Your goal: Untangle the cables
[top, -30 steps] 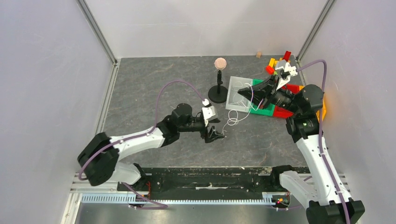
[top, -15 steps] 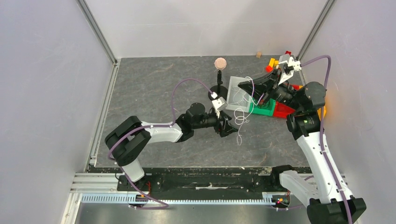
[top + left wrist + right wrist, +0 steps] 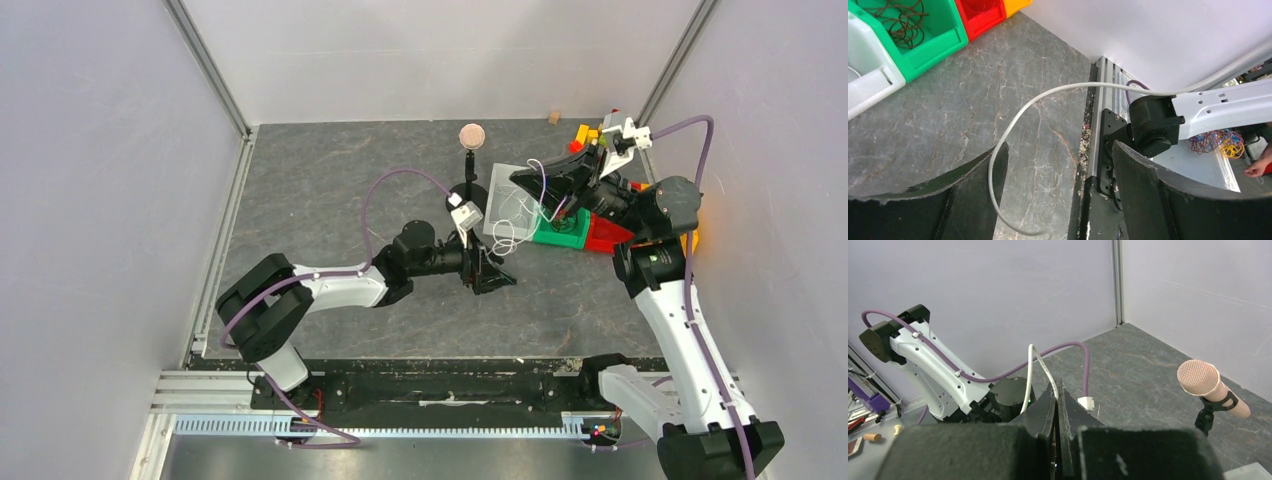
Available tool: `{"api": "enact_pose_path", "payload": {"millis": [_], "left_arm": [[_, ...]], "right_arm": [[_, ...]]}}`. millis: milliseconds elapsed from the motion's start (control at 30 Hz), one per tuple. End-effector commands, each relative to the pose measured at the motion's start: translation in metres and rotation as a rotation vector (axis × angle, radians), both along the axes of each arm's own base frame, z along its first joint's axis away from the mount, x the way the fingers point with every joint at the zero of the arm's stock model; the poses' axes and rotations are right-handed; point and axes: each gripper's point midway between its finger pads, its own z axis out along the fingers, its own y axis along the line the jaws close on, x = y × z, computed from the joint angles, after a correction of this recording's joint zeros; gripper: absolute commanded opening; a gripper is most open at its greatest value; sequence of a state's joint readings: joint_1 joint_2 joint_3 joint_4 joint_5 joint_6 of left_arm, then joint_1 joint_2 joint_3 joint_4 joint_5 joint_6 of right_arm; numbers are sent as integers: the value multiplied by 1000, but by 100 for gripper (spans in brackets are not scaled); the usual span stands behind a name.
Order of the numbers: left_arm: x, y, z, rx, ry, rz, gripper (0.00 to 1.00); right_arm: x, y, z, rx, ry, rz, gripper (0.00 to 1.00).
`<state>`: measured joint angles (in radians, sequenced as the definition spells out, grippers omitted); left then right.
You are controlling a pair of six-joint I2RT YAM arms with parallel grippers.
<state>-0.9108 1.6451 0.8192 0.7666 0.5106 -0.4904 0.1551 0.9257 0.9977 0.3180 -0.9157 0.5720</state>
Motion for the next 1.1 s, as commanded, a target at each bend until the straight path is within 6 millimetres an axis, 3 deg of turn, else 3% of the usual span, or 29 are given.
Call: {"api": "enact_pose_path", "payload": {"millis": [0, 33, 100, 133, 200, 333, 400, 500, 633, 700, 867, 967, 1067], "left_arm": [[12, -2, -18, 32, 133, 95, 82], [18, 1, -27, 73, 189, 118, 67], [22, 13, -27, 81, 265, 106, 19], [27, 24, -27, 89, 294, 125, 4], [38, 64, -30, 130, 353, 200, 2], [62, 168, -27, 214, 323, 410, 2], [67, 209, -21, 244, 289, 499, 2], [60, 234, -11, 257, 269, 509, 2], [55, 214, 25, 225, 120, 402, 2], [49, 189, 50, 228, 28, 301, 2], [27, 133, 109, 249, -153, 115, 2], [23, 109, 124, 247, -153, 74, 2], [26, 92, 131, 252, -160, 72, 2]], "right_arm": [[-5, 0, 35, 61, -71, 0, 0], [-5, 0, 38, 63, -75, -6, 0], [0, -3, 41, 59, -66, -32, 0], [6, -6, 40, 31, -59, -68, 0], [27, -23, 35, -30, -26, -186, 0], [70, -110, 25, -74, 23, -473, 0], [79, -139, 21, -79, 41, -545, 0], [85, -148, 12, -82, 68, -547, 0], [77, -126, -6, -57, 84, -417, 0], [74, -105, -31, -126, 128, -335, 0], [25, -22, -111, -311, 213, -31, 0], [1, 7, -136, -322, 257, 92, 0], [-19, 32, -147, -352, 251, 190, 3]]}}
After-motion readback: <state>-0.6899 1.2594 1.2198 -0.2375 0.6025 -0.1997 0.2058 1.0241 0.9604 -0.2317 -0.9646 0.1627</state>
